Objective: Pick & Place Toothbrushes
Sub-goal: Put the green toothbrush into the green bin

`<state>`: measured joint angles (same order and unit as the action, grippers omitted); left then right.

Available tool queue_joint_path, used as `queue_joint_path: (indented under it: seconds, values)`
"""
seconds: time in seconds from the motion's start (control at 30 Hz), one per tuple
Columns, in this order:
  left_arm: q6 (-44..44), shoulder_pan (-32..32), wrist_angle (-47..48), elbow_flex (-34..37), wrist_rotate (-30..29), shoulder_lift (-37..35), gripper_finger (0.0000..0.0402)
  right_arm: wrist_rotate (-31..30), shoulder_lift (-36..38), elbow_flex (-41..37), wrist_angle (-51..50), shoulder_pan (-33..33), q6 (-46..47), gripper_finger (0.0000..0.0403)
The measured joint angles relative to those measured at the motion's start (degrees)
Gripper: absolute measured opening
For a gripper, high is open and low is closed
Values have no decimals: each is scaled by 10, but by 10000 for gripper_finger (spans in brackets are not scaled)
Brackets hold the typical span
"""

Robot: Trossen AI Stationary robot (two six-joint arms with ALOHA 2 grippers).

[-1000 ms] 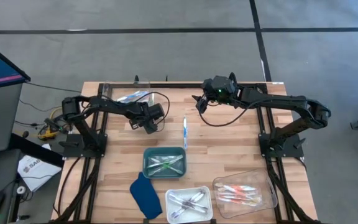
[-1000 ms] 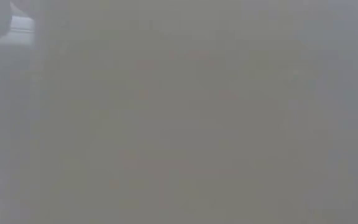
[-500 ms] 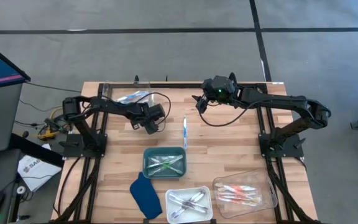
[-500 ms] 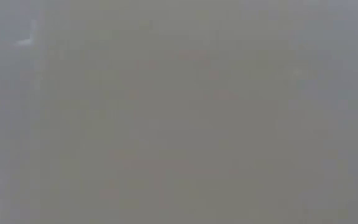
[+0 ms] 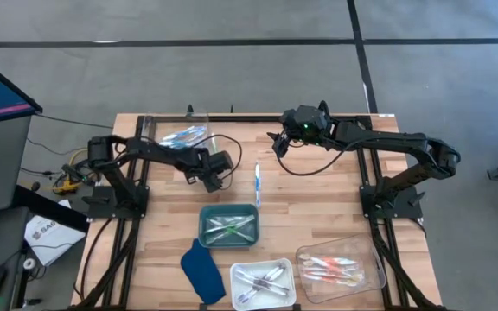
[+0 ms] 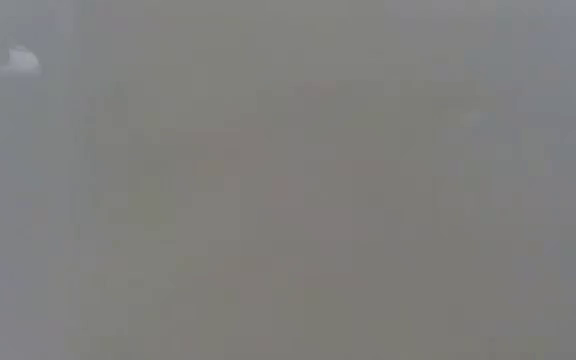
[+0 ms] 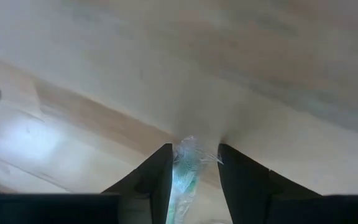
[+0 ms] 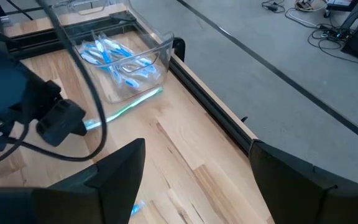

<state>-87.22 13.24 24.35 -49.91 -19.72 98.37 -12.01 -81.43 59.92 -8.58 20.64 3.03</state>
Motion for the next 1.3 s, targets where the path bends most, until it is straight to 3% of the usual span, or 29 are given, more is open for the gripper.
queue_joint_path:
  seconds: [0.53, 0.83, 1.3]
  values:
    - [8, -55, -18, 0, 0, -4, 121, 0, 0, 0, -1, 0, 0, 281]
    - [26, -64, -27, 0, -30, -9, 124, 0, 0, 0, -5, 0, 0, 281]
    - [66, -24, -40, 0, -43, -29, 200, 1, 0, 0, -5, -8, 0, 282]
